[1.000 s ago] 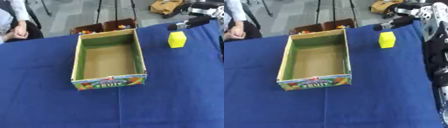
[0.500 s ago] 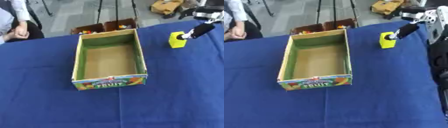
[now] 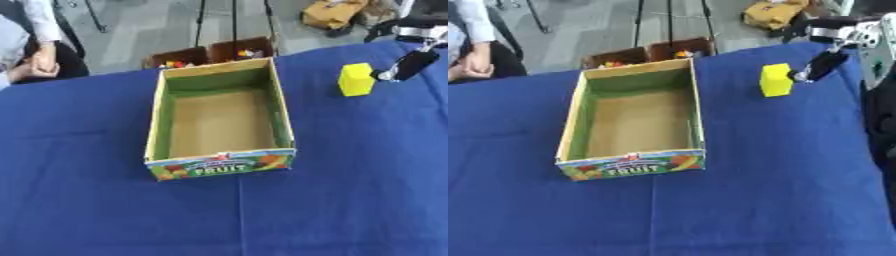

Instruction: Pick up objects on the table and place them in the box.

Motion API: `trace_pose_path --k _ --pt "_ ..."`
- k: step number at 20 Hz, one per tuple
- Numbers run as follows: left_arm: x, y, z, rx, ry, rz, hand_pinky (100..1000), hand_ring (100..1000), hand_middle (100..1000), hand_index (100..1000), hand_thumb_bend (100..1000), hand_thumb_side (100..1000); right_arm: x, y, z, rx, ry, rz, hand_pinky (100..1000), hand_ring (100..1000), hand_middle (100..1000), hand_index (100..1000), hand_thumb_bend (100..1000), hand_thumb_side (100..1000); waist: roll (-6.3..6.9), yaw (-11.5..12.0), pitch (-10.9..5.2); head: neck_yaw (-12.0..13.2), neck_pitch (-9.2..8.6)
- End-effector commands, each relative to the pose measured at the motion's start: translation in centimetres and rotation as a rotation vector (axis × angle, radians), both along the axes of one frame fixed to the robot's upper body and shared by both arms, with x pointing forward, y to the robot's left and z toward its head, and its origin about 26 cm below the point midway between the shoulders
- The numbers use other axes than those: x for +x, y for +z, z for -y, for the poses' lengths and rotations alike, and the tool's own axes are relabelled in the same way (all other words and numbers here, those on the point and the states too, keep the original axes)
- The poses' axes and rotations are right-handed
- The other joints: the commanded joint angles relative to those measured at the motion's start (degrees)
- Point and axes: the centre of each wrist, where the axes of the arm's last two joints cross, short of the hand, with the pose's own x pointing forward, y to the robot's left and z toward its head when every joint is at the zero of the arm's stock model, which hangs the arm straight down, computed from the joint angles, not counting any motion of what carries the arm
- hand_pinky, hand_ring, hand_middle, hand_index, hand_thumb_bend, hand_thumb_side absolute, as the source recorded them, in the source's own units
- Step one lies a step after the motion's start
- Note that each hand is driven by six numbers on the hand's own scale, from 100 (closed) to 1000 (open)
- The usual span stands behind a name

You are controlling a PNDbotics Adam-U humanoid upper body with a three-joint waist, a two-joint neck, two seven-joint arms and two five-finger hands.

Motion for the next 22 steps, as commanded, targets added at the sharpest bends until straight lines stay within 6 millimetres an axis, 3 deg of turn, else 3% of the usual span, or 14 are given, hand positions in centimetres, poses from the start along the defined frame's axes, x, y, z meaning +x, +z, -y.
trace_pose_path --k 1,2,5,22 --pt "-0.19 0.73 -0.01 0.007 0.000 0.024 813 886 847 984 100 980 -0.68 1.30 1.08 -0.139 0.060 -0.143 920 1000 1000 1000 508 133 0.04 -0.1 -0.34 0.2 -0.55" --pt "-0.18 0.73 -0.01 0.007 0.001 0.023 813 886 846 984 100 977 -0.65 1.21 1.15 -0.145 0.055 -0.161 921 1000 1000 1000 534 100 0.03 -0.1 -0.32 0.2 -0.55" --pt "-0.16 0.77 0.04 0.007 0.000 0.023 813 886 846 984 100 974 -0.65 1.18 1.23 -0.160 0.048 -0.184 919 1000 1000 1000 517 176 0.01 -0.1 -0.20 0.3 -0.65" --pt "-0.14 0.64 0.41 0.005 -0.001 0.019 812 883 840 981 100 970 -0.38 0.93 0.64 -0.153 0.080 -0.090 887 1000 990 1000 478 195 0.66 0.6 1.63 -0.5 -1.55"
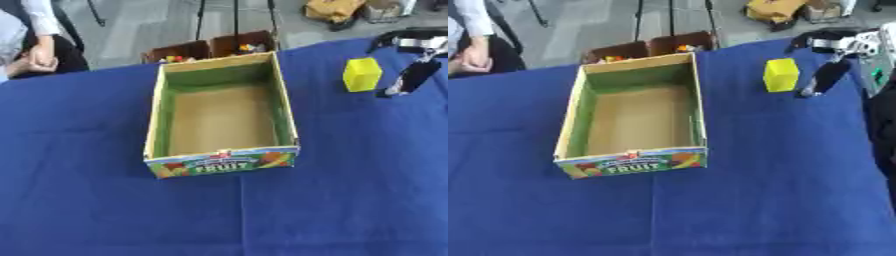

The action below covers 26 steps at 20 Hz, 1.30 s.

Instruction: Pick up objects on the table and place them in the box.

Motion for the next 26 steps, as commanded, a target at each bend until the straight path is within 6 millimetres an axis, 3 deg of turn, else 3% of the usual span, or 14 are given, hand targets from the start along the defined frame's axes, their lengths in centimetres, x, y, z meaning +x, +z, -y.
trace_pose_path --k 1,13,19,26 --pt "-0.2 0.7 0.1 0.013 -0.002 0.024 812 883 840 981 100 970 -0.6 1.9 0.0 -0.114 0.086 -0.062 886 1000 988 1000 473 197 0.62 0.2 -0.23 -0.4 -0.89" --pt "-0.2 0.6 0.3 0.022 -0.004 0.024 812 883 838 979 100 970 -0.6 2.2 -0.4 -0.100 0.068 -0.019 857 1000 936 1000 362 202 0.64 0.9 0.89 -1.9 -2.68" --pt "-0.2 0.5 0.3 0.022 -0.002 0.022 813 882 837 975 100 971 -0.6 1.8 0.1 -0.097 0.039 -0.030 825 1000 882 1000 235 159 0.89 0.9 1.28 -2.1 -2.63" --pt "-0.2 0.6 0.4 0.020 -0.003 0.024 813 881 833 973 100 967 -0.5 1.3 0.3 -0.089 0.015 -0.057 809 1000 837 996 190 122 1.02 1.0 1.74 -2.5 -3.00"
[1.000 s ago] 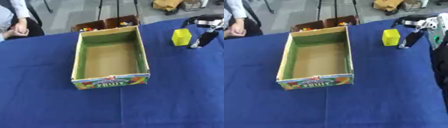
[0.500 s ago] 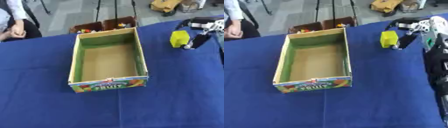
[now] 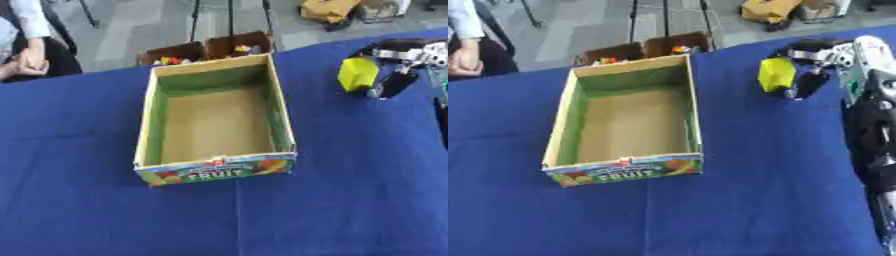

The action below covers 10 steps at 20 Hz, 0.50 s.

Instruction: Pick up objects on the table and place them in the box.

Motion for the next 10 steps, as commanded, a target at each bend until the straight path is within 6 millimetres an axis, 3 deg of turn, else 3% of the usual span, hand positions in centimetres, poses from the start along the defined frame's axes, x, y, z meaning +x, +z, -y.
trace_pose_path --k 1,7,10 --pt "-0.2 0.6 0.1 0.011 -0.003 0.025 813 881 833 973 100 967 -0.5 1.1 0.7 -0.061 0.030 -0.064 799 996 804 981 187 120 0.71 0.2 0.00 -0.3 -0.93" --pt "-0.2 0.6 0.2 0.013 -0.004 0.020 815 881 833 973 100 965 -0.7 1.8 0.2 -0.047 0.058 -0.011 767 961 550 842 266 153 0.75 0.1 0.13 -0.2 -0.60" --pt "-0.2 0.6 0.2 0.016 -0.004 0.017 815 881 833 973 100 964 -0.9 2.6 -0.2 -0.047 0.072 0.031 758 950 502 788 282 172 0.60 0.0 0.01 0.0 -0.56"
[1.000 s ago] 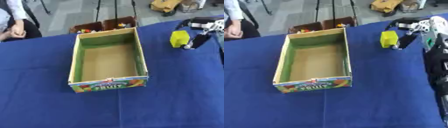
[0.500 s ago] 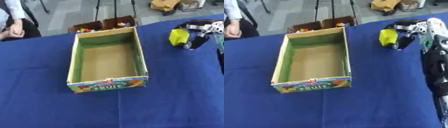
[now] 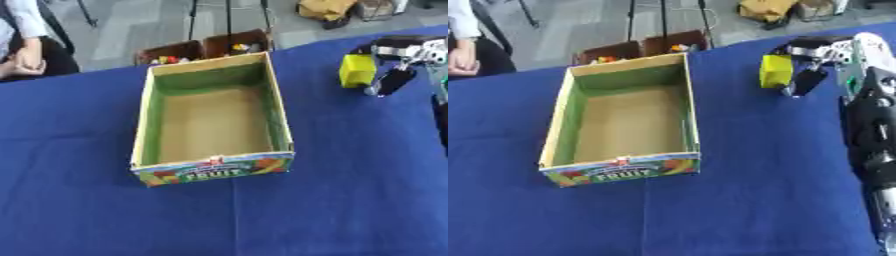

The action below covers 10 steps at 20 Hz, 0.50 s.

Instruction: Pick up objects on the table and place them in the box.

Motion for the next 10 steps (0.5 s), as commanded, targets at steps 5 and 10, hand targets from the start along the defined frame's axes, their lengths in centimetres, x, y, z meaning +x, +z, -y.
trace_pose_path --k 5,10 --pt "-0.19 0.72 0.05 0.018 -0.003 0.017 815 880 832 974 100 960 -0.82 2.58 -0.53 -0.068 0.067 0.061 725 905 396 681 328 192 0.10 -0.2 -0.36 0.3 -0.64" --pt "-0.16 0.79 0.06 0.017 -0.004 0.016 815 879 831 973 100 961 -0.73 2.45 -0.59 -0.075 0.063 0.105 701 870 306 553 326 184 -0.17 0.0 -0.32 0.4 -0.78"
